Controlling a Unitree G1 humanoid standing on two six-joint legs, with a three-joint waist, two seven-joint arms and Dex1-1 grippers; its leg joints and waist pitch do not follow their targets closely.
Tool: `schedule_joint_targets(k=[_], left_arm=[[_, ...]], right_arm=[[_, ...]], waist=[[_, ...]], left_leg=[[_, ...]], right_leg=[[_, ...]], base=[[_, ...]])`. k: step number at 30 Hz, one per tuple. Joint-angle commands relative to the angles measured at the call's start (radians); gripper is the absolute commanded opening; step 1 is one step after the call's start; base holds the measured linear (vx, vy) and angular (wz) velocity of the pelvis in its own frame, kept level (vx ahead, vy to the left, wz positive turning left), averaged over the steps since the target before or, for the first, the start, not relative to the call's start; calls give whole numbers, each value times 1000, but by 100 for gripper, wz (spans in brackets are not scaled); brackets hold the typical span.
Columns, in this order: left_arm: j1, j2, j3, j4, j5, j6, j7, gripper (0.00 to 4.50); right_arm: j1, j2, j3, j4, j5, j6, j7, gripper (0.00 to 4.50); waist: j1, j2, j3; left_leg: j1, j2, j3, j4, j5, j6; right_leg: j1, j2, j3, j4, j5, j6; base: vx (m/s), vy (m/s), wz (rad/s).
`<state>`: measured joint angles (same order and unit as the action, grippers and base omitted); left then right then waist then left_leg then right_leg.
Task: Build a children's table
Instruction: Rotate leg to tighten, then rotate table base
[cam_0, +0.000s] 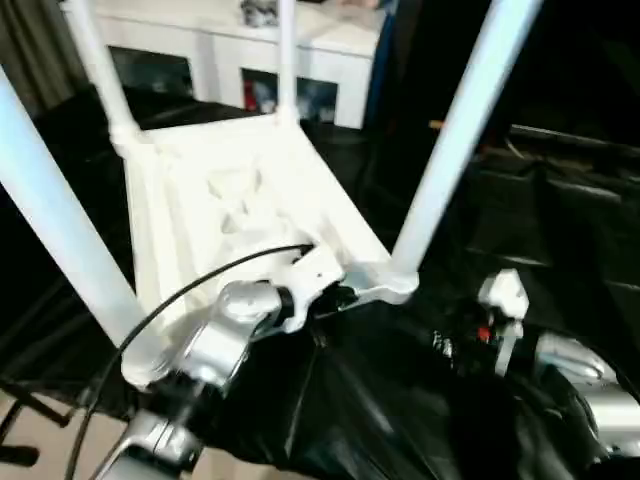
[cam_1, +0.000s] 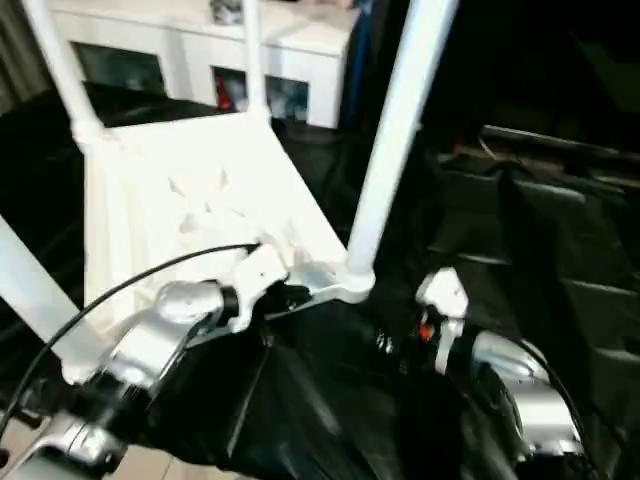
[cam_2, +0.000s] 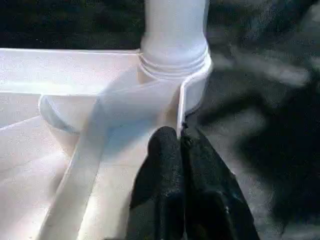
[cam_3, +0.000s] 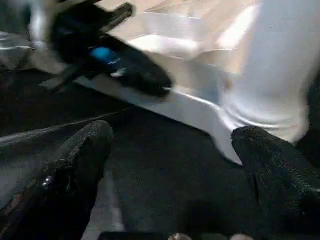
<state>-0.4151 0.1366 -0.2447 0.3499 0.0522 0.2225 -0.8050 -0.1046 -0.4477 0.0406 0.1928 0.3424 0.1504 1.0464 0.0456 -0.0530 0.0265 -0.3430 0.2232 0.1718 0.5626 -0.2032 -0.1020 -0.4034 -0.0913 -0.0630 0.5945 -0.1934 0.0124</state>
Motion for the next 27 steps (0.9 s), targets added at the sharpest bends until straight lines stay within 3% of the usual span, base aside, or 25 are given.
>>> schedule_joint_targets(k=[1,3,4,5,6,7,8,9,10,11,12,13,14,16,18,19,20,21,22,23,24,25,26,27], left_arm=[[42,-17,19,-69,-58,49,1,52],[98,-15,33,-207,-110,111,-20,47],[98,-15,33,-207,-110,111,-20,65],[121,-7,32,-253,-125,131,-29,87],[151,4,34,-307,-142,156,-39,95],[178,12,34,-352,-156,176,-44,93],[234,38,32,-428,-171,207,-55,97],[247,44,31,-444,-175,214,-57,127],[323,78,28,-536,-199,255,-66,127],[349,87,28,-563,-205,264,-65,136],[401,107,28,-621,-217,282,-59,140],[441,121,27,-665,-223,290,-55,158],[455,124,26,-680,-224,291,-52,171],[550,146,24,-781,-236,298,-42,178],[621,168,25,-851,-240,297,-36,192],[642,175,27,-866,-241,292,-38,205],[690,190,39,-894,-241,278,-39,216],[725,204,51,-917,-246,272,-42,228],[753,217,60,-934,-251,268,-46,228],[781,236,70,-954,-258,271,-49,235],[808,254,80,-971,-263,272,-55,235],[840,274,95,-982,-266,263,-68,262],[881,298,123,-994,-269,252,-87,262],[916,319,150,-1004,-274,241,-102,277]], right_arm=[[-26,5,6,-22,19,16,2,433],[-76,42,7,18,13,5,-20,433],[-76,42,7,18,13,5,-20,433],[-87,47,9,19,15,13,-19,433],[-104,57,11,30,14,15,-19,433],[-112,62,12,30,16,23,-19,433],[-137,75,15,55,12,19,-19,433],[-142,77,16,62,10,17,-19,433],[-173,90,17,103,5,8,-20,433],[-184,93,17,119,3,4,-19,433],[-206,96,17,157,-6,-12,-23,433],[-225,97,16,190,-16,-27,-31,433],[-232,97,15,201,-18,-32,-32,433],[-284,101,9,293,-57,-81,-71,433],[-332,107,1,376,-97,-127,-130,433],[-349,109,-1,405,-113,-140,-164,433],[-390,114,-8,469,-146,-171,-247,433],[-420,118,-16,516,-162,-190,-309,433],[-443,122,-24,551,-173,-202,-359,433],[-467,125,-32,589,-178,-213,-404,433],[-487,128,-39,621,-180,-222,-440,433],[-507,130,-49,651,-178,-231,-472,433],[-531,133,-62,685,-174,-240,-513,433],[-553,135,-75,719,-170,-255,-545,433]], waist=[[11,-10,-39],[11,-11,-44],[8,-11,-45],[11,-12,-45],[14,-10,-50],[19,-19,-49],[21,-16,-47],[21,-20,-42],[24,-26,-43],[25,-21,-42],[25,-28,-37],[25,-23,-34],[24,-33,-35],[26,-34,-25],[28,-40,-16],[29,-39,-15],[31,-47,-14],[31,-47,-11],[32,-46,-11],[33,-47,-11],[35,-48,-13],[37,-50,-12],[42,-50,-13],[38,-53,-11]], left_leg=[[-18,14,5,-63,-216,73],[-19,16,7,-57,-150,79],[-23,14,8,-55,-105,91],[-19,12,11,-51,-87,99],[-17,12,10,-44,-31,115],[-18,9,13,-39,11,135],[-19,9,14,-40,16,143],[-23,10,14,-43,0,152],[-17,14,16,-43,-32,144],[-19,16,13,-46,-39,137],[-18,16,15,-48,-61,125],[-15,16,16,-51,-78,110],[-12,17,18,-48,-81,104],[-14,20,15,-57,-137,80],[-10,19,16,-60,-193,45],[-11,16,14,-63,-190,36],[-9,16,16,-60,-185,32],[-14,13,14,-64,-191,23],[-10,11,16,-61,-201,16],[-6,9,17,-59,-198,12],[-9,8,16,-58,-195,11],[-8,8,17,-57,-193,13],[-6,7,18,-55,-183,16],[-10,6,18,-55,-178,19]], right_leg=[[42,-40,35,-81,-287,-162],[44,-37,33,-63,-150,-207],[47,-34,33,-55,-78,-231],[45,-31,32,-54,-49,-238],[48,-30,34,-41,42,-262],[49,-28,33,-36,110,-281],[49,-28,34,-33,120,-287],[50,-32,33,-35,94,-290],[49,-34,31,-39,32,-283],[50,-38,32,-37,14,-285],[47,-35,31,-43,-36,-272],[43,-32,33,-48,-65,-262],[41,-31,33,-46,-66,-261],[39,-34,33,-52,-132,-248],[33,-35,36,-63,-238,-211],[35,-32,37,-63,-239,-197],[31,-33,36,-63,-233,-194],[32,-31,35,-62,-252,-184],[31,-27,38,-63,-259,-165],[25,-25,39,-57,-237,-165],[29,-24,38,-55,-227,-160],[26,-23,38,-51,-210,-159],[26,-22,38,-51,-189,-155],[28,-19,38,-48,-179,-155]], base=[[0,0,0],[0,0,0],[0,0,0],[0,0,0],[0,0,0],[0,0,0],[0,0,0],[0,0,0],[0,0,0],[0,0,0],[0,0,0],[0,0,0],[0,0,0],[0,0,0],[0,0,0],[0,0,0],[0,0,0],[0,0,0],[0,0,0],[0,0,0],[0,0,0],[0,0,0],[0,0,0],[0,0,0]])
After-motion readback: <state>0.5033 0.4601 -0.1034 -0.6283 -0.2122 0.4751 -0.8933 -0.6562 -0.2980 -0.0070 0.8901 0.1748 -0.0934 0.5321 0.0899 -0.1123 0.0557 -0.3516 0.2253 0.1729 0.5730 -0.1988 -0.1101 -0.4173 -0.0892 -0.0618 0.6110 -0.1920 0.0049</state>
